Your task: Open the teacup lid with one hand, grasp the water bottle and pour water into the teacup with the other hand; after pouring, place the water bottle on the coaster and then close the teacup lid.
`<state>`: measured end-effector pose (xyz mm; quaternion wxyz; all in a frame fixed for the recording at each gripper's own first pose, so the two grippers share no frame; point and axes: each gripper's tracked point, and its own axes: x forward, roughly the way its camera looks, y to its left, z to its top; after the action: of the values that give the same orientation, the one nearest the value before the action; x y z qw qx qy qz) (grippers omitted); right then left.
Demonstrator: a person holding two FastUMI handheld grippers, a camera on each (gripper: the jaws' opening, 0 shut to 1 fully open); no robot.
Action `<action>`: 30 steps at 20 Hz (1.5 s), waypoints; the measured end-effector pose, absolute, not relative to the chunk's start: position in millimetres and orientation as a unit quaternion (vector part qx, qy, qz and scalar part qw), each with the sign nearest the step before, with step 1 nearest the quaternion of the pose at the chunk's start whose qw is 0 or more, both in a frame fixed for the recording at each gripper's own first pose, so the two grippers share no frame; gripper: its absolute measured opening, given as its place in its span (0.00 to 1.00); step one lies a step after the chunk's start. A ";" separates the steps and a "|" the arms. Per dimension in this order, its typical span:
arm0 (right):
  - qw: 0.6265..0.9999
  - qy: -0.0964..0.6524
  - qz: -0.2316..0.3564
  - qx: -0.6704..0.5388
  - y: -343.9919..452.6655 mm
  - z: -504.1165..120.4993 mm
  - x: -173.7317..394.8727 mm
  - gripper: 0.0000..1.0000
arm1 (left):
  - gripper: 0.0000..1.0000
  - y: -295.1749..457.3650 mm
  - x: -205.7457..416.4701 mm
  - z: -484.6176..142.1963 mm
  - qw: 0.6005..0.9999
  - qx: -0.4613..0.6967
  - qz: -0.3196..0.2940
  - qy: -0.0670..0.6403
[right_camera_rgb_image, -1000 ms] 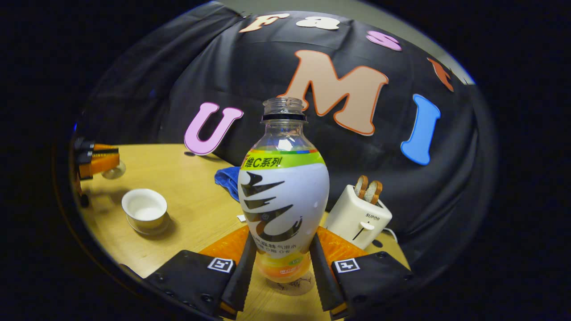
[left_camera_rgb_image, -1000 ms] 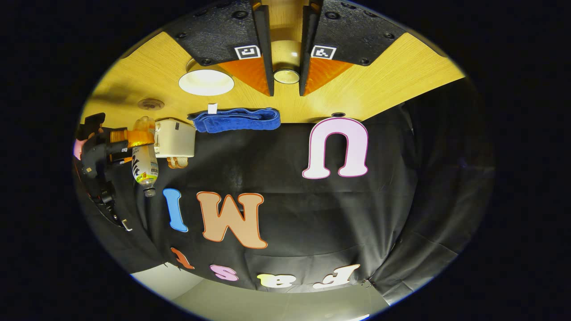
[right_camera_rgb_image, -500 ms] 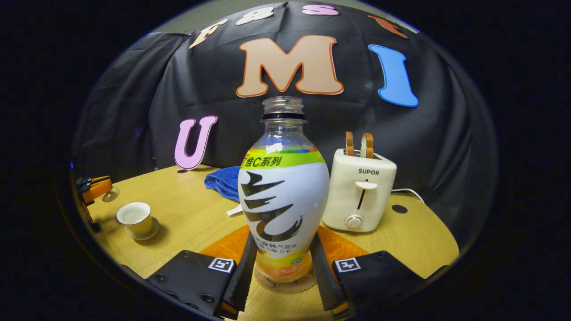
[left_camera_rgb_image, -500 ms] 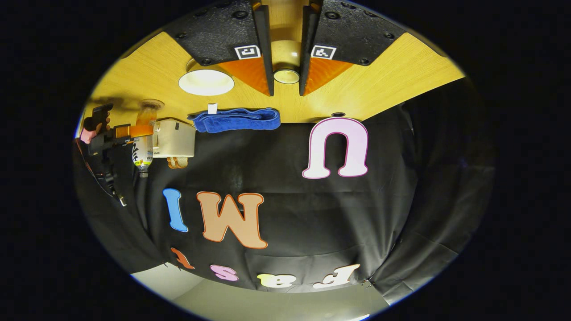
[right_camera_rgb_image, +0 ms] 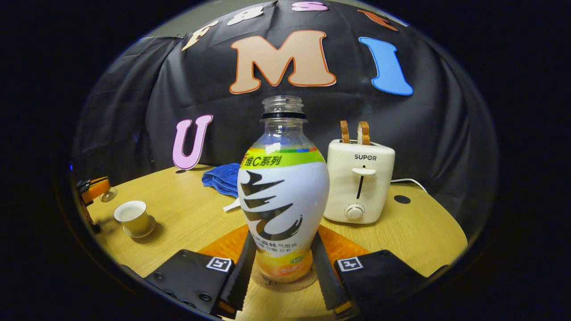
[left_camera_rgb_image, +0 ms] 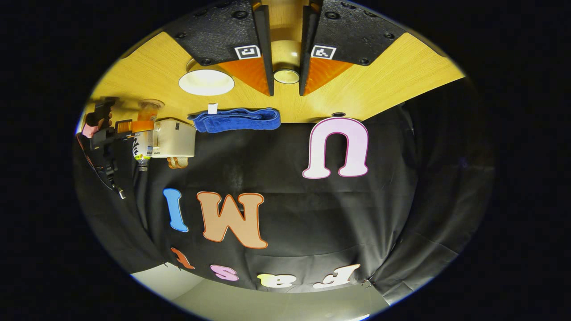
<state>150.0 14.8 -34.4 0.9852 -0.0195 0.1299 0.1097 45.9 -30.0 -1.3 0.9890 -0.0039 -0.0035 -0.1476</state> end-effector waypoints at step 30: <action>0.997 0.030 0.071 0.001 -7.3 -4.5 71.2 0.93 | 0.26 -98.0 65.6 -0.9 0.970 -0.009 -0.242 -0.004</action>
<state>71.2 -7.3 -4.5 0.9970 0.0013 0.0301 0.0706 65.6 -98.0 -0.9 0.9703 -0.0090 -0.0044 -0.2417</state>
